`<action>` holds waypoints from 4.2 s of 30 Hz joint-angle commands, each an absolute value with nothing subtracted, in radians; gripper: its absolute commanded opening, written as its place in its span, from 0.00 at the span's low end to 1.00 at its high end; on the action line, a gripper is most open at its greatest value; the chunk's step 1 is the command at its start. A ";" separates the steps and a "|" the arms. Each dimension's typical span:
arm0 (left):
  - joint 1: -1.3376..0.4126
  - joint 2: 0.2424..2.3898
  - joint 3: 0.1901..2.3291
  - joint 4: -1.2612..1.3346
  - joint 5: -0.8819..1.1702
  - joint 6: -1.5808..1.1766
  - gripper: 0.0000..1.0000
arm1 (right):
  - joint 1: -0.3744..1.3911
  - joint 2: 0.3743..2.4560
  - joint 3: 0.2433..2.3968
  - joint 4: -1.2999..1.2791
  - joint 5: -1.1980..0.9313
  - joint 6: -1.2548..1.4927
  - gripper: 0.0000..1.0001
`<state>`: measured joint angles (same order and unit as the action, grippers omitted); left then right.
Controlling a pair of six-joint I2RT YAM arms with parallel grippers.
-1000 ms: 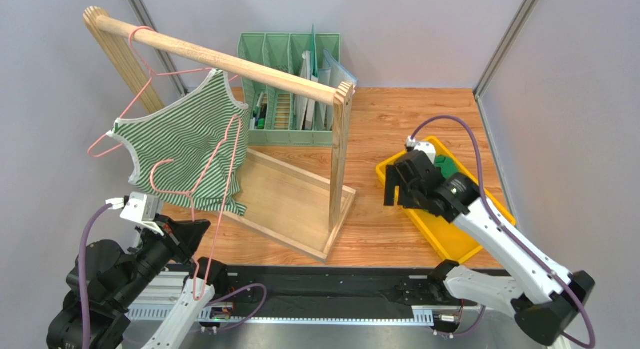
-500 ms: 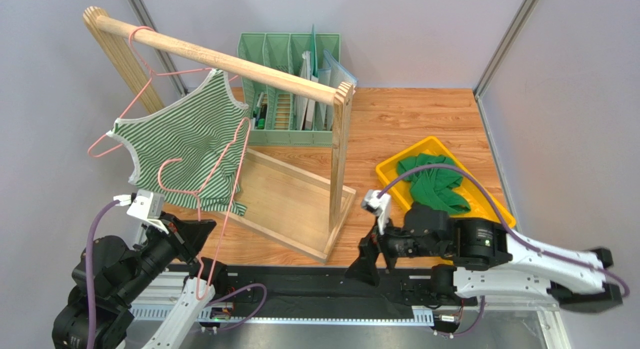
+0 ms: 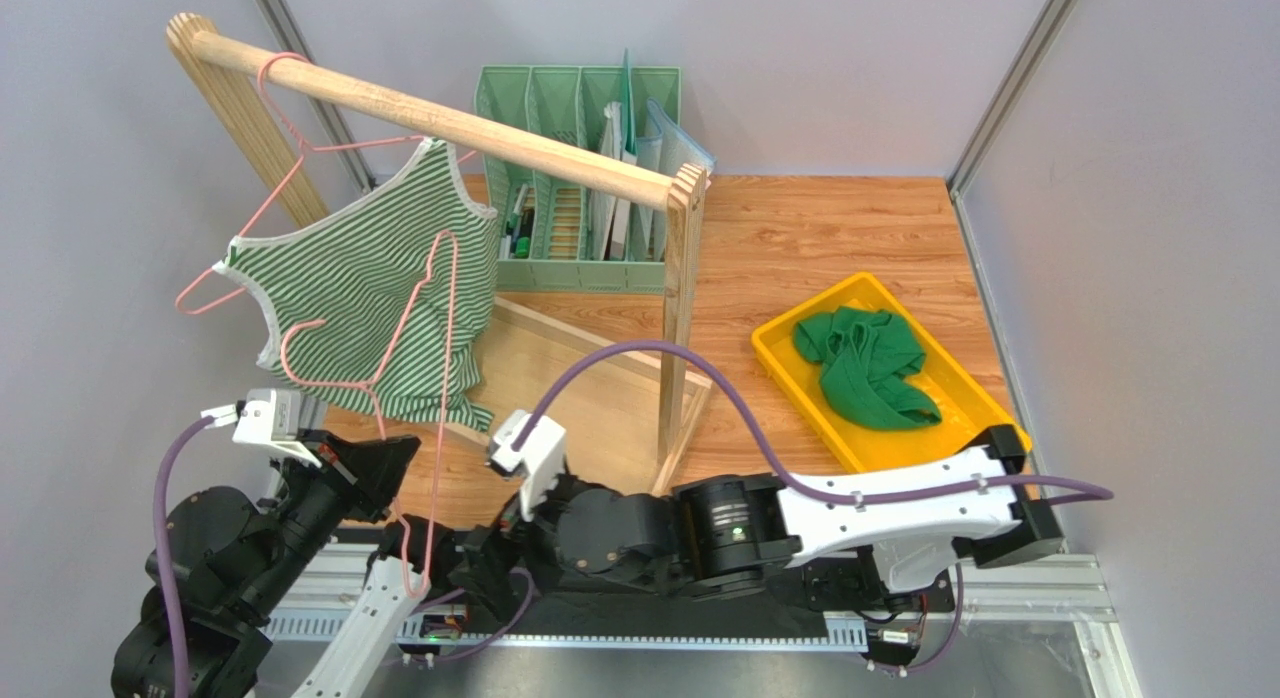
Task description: Remove the tank top from the hanger
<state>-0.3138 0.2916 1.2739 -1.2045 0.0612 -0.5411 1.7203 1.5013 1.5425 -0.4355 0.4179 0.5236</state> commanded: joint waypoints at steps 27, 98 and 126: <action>-0.316 0.247 1.279 -1.169 0.011 -0.647 0.00 | 1.707 1.819 1.714 -0.209 0.373 0.827 0.46; -0.316 0.112 1.344 -1.167 -0.095 -0.515 0.81 | 1.578 1.339 1.304 0.021 0.743 1.176 0.00; -0.318 0.103 1.285 -1.160 -0.084 -0.535 0.81 | 1.582 1.195 1.141 0.045 0.678 1.189 0.25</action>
<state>-0.3138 0.0917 1.2892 -1.1709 -0.0933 -0.5289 1.5799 1.2255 1.1397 0.0189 0.6720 1.1862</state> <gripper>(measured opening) 0.806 0.219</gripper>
